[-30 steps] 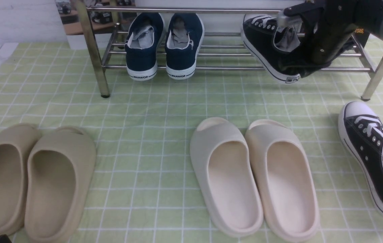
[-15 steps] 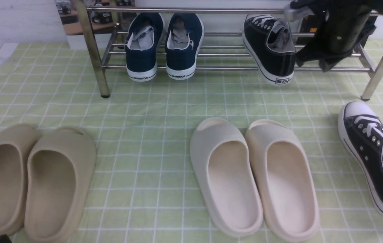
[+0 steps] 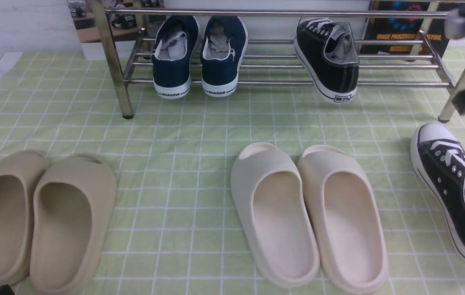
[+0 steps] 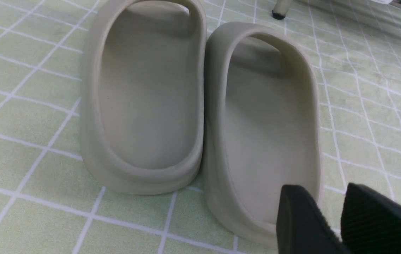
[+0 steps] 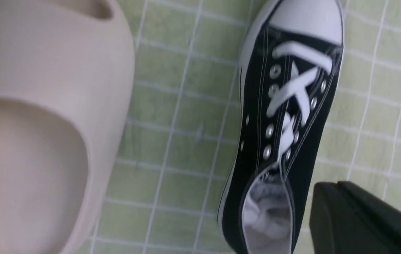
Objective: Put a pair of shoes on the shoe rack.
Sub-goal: Use the right arm to grab the shoe closest to it
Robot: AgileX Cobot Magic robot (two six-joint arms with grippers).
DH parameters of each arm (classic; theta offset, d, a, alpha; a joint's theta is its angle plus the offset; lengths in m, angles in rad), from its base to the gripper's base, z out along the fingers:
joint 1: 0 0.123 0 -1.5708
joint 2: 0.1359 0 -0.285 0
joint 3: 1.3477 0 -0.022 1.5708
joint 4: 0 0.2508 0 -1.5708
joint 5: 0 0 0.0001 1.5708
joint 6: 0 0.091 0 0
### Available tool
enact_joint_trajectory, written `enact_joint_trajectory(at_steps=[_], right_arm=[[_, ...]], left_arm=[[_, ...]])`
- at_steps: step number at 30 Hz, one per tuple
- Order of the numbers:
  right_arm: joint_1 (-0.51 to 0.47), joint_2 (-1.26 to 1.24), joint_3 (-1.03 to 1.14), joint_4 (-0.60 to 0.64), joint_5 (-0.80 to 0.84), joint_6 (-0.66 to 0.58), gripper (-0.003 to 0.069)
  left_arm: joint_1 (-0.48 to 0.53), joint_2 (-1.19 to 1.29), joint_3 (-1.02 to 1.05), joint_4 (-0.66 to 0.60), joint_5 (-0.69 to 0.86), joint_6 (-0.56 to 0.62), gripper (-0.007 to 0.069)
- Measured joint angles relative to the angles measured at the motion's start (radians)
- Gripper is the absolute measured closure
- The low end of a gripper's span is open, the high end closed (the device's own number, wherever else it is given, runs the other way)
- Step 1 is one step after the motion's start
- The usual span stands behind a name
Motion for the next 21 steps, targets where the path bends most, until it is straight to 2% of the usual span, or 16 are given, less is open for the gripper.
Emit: enact_joint_trajectory(at_steps=[5,11,13,14,15,16,17,18,21], right_arm=[[0.000,-0.146,0.296,0.004,-0.082,0.035,0.0653],[0.000,-0.144,0.429,0.007,-0.150,0.050,0.0603],[0.000,-0.118,0.446,0.002,-0.189,0.052,0.0536],[0.000,-0.098,0.448,-0.004,-0.218,0.055,0.0476],[0.000,-0.095,0.450,-0.005,-0.222,0.056,0.0468],[0.000,-0.069,0.449,-0.018,-0.259,0.064,0.0393],[0.000,-0.062,0.449,-0.019,-0.264,0.064,0.0383],[0.000,-0.037,0.449,-0.032,-0.299,0.071,0.0312],[0.000,0.018,0.449,-0.040,-0.332,0.083,0.0232]], left_arm=[[0.000,0.000,0.000,0.000,0.000,0.000,0.0424],[0.000,0.000,0.000,0.000,0.000,0.000,0.0424],[0.000,0.000,0.000,0.000,0.000,0.000,0.0424],[0.000,0.000,0.000,0.000,0.000,0.000,0.0424],[0.000,0.000,0.000,0.000,0.000,0.000,0.0424],[0.000,0.000,0.000,0.000,0.000,0.000,0.0424],[0.000,0.000,0.000,0.000,0.000,0.000,0.0424],[0.000,0.000,0.000,0.000,0.000,0.000,0.0424],[0.000,0.000,0.000,0.000,0.000,0.000,0.0424]])
